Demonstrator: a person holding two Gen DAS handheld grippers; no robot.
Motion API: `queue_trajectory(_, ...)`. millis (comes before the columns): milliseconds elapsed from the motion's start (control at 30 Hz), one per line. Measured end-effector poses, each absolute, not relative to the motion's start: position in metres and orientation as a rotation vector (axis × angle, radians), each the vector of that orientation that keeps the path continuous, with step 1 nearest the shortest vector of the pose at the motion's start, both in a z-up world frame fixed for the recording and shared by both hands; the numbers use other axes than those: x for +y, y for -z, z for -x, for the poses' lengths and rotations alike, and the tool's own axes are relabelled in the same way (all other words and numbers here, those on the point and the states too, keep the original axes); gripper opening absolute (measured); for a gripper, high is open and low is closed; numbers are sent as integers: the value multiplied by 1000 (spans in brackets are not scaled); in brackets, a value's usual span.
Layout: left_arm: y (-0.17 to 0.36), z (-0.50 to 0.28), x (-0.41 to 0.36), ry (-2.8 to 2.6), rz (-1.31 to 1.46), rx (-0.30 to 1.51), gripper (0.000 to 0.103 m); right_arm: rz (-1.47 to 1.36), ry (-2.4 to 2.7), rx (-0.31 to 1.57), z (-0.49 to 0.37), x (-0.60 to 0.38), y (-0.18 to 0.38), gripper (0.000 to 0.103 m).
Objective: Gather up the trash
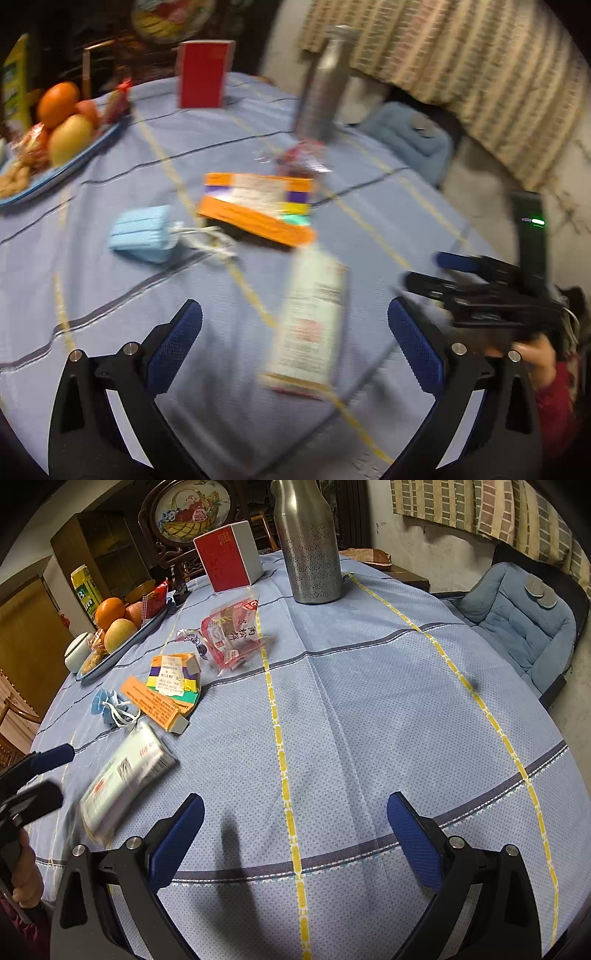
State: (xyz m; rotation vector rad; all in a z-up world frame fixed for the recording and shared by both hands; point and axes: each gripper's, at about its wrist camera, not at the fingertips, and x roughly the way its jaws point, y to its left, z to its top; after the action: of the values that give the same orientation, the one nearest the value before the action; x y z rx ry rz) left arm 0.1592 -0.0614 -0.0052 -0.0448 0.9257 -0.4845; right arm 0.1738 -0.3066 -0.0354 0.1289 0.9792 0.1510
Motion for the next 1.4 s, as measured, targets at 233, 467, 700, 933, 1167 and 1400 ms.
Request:
queue_trajectory(233, 18, -160, -73, 379, -21, 922, 97, -138, -151, 976, -174, -308, 35, 97)
queue_trajectory(467, 34, -162, -105, 375, -156, 939, 92, -152, -142, 969, -174, -311, 34, 97)
queue_trajectory(700, 34, -158, -110, 372, -193, 929, 47, -148, -144, 972, -174, -311, 34, 97)
queue_trajectory(933, -2, -160, -58, 255, 3, 839, 47, -92, -222, 939, -175, -294, 26, 97)
queue_trajectory(1167, -25, -158, -18, 154, 159, 778, 47, 119, -326, 928, -214, -223, 17, 97)
queue_trajectory(1400, -30, -159, -9, 127, 201, 762, 47, 244, -331, 988, -262, -178, 38, 98)
